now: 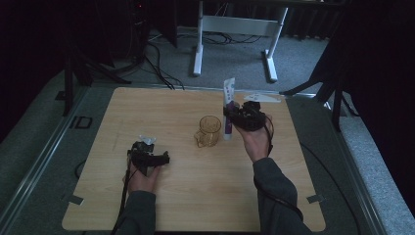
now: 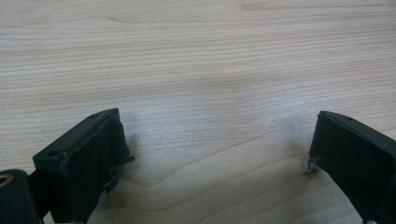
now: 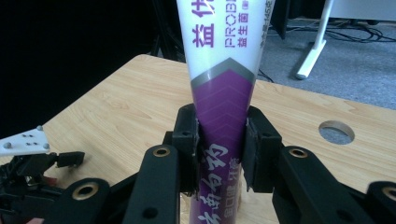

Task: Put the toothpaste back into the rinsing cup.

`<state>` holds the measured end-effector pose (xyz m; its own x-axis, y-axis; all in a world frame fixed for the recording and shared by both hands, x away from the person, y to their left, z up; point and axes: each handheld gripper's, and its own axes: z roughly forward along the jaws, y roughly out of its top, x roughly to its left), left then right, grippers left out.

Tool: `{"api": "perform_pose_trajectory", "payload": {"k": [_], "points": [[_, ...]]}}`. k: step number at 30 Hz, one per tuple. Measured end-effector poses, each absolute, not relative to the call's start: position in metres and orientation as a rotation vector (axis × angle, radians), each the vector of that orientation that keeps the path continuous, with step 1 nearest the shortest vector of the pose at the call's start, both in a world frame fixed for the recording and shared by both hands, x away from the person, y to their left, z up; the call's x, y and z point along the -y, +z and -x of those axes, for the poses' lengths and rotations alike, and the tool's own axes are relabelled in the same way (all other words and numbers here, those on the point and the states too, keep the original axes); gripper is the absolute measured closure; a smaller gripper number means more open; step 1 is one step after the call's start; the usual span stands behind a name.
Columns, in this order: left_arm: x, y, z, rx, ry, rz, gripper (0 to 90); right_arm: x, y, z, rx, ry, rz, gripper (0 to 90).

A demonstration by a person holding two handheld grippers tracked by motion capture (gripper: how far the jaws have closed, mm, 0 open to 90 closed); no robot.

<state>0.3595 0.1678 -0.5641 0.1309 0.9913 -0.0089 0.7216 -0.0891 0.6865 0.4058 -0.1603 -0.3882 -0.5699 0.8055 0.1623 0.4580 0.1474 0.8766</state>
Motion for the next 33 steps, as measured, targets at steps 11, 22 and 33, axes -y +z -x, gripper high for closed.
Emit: {"api": "perform_pose_trajectory", "payload": {"k": [11, 22, 33], "points": [[-0.168, -0.564, -0.36, -1.645, 0.645, -1.869, 2.8, 0.156, -0.384, -0.41, -2.064, 1.432, -1.22, 70.3], [-0.168, -0.564, -0.36, -1.645, 0.645, -1.869, 2.8, 0.154, -0.381, -0.413, -2.034, 1.459, -1.232, 70.4], [-0.168, -0.564, -0.359, -1.645, 0.644, -1.871, 2.8, 0.153, -0.381, -0.418, -2.033, 1.471, -1.236, 70.4]]}}
